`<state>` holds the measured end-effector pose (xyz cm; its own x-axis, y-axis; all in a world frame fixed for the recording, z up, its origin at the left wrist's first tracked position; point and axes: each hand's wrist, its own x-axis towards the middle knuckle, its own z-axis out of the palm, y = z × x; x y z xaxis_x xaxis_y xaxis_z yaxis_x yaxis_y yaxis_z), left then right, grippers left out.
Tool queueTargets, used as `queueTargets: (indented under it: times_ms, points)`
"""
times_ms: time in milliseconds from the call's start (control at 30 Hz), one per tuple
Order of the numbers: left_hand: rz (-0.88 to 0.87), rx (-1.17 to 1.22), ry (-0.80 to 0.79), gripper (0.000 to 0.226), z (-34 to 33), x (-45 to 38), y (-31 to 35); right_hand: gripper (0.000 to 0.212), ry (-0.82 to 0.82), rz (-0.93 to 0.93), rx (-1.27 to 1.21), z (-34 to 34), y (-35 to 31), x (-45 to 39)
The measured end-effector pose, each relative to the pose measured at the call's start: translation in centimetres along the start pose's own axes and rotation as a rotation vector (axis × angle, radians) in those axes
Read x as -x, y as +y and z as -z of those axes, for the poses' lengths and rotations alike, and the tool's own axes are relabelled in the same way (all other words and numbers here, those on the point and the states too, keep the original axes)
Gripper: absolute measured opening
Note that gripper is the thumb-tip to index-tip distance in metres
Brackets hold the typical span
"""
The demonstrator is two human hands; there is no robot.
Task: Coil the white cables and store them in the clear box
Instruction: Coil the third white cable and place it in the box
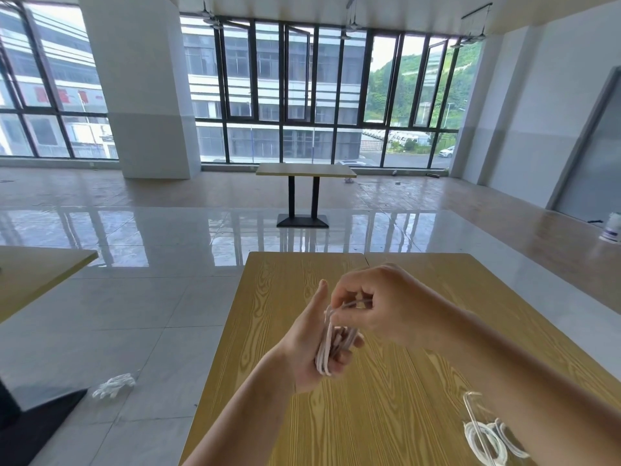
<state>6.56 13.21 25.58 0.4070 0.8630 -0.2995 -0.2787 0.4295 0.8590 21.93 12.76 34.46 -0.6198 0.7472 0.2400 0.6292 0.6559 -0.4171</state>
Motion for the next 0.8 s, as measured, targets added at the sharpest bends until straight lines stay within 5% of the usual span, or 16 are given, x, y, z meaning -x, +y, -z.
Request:
queueTargets:
  times_ms: [200, 433, 800]
  points:
    - [-0.003, -0.001, -0.237, 0.095, 0.0, 0.3, -0.2, 0.022, -0.106, -0.107, -0.019, 0.3, 1.1, -0.1]
    - [0.009, -0.016, -0.386, 0.102, -0.1, 0.4, -0.4, 0.013, -0.222, -0.108, -0.074, 0.0, 1.6, 0.0]
    - [-0.215, -0.059, -0.354, 0.045, 0.4, 2.8, -0.6, 0.010, -0.111, -0.104, -0.183, -0.7, 2.6, 0.4]
